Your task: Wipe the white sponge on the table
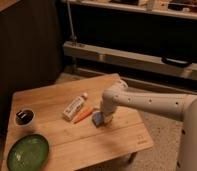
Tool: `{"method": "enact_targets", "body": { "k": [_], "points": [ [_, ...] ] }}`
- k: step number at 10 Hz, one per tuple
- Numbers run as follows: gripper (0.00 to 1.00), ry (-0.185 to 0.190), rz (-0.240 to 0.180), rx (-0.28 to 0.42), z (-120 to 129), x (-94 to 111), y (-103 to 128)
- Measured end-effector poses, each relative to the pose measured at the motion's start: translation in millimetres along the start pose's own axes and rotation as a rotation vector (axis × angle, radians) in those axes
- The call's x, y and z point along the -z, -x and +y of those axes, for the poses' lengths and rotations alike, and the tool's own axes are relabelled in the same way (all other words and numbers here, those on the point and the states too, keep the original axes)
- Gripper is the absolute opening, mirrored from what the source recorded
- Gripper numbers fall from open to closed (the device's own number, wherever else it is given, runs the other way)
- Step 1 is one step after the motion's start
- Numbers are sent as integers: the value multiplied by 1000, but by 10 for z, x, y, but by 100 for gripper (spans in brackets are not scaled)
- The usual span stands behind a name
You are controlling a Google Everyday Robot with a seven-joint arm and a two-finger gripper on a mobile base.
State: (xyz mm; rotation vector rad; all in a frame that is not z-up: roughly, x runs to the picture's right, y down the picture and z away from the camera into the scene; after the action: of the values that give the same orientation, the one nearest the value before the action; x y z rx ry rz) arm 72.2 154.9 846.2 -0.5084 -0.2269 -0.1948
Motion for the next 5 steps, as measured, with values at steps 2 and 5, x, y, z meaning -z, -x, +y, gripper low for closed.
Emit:
{"method": "enact_targets", "body": {
  "k": [2,5],
  "points": [
    [6,28,12,-28,414,103,-301],
    [6,53,-4,25,899,230,-245]
  ]
}}
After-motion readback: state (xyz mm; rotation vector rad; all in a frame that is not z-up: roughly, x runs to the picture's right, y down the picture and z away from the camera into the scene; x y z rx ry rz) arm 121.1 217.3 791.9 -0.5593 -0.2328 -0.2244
